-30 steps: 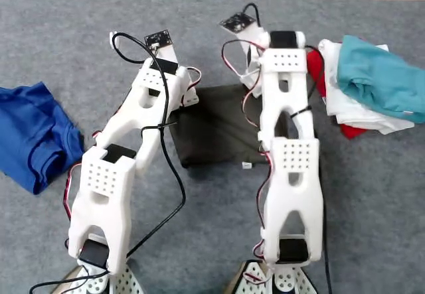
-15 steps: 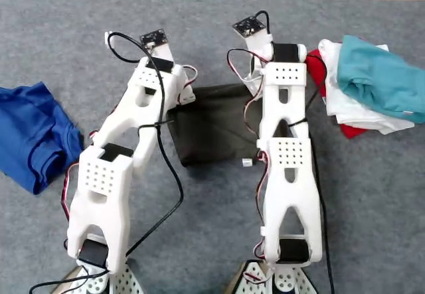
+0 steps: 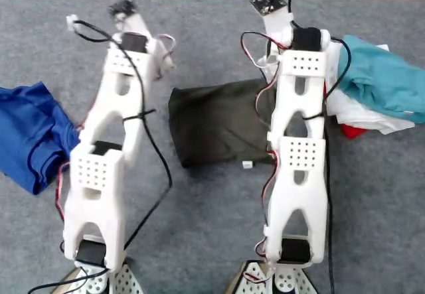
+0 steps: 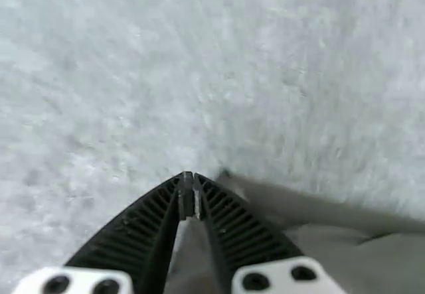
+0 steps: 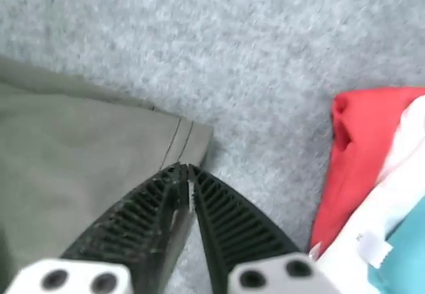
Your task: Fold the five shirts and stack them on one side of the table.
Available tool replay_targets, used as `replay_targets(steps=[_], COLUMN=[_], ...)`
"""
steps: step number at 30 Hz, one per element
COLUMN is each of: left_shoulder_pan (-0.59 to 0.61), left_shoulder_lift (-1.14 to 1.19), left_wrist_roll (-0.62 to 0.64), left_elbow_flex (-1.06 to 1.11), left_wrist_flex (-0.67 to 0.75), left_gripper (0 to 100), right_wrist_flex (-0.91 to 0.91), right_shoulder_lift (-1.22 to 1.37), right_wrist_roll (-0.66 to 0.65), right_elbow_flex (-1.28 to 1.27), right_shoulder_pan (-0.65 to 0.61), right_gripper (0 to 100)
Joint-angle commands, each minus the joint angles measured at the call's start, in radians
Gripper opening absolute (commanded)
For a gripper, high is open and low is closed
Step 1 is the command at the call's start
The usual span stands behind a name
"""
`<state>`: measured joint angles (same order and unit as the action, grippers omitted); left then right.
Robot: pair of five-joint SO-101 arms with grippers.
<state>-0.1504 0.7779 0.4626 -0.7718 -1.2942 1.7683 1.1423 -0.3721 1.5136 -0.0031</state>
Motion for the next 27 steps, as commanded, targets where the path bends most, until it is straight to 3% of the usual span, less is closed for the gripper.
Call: replay_targets(steps=[1,9,16,27], left_shoulder_pan=[-0.051,-0.109,-0.104,-0.106], left_shoulder_lift=[0.021,0.036,0.045,0.205], left_wrist_roll=[0.02,0.086,0.084,0.084], left_elbow_flex=[-0.043,-0.072,-0.307,-0.242], left_wrist_flex=[0.012,-0.008,-0.19,-0.18], left_gripper=[2,2,2,2], right_wrist_flex=[0.009,-0.098,-0.109,-0.121], right_shoulder_lift=[-0.085,0.081,0.151,0.182], right_wrist_roll=[0.002,0.002,-0.025,-0.025], right_elbow_flex=[-0.036,-0.05,-0.027,-0.015], right_shoulder_pan=[-0.002,-0.001,-0.002,-0.01], right_gripper=[0.5,0.5,0.5,0.5])
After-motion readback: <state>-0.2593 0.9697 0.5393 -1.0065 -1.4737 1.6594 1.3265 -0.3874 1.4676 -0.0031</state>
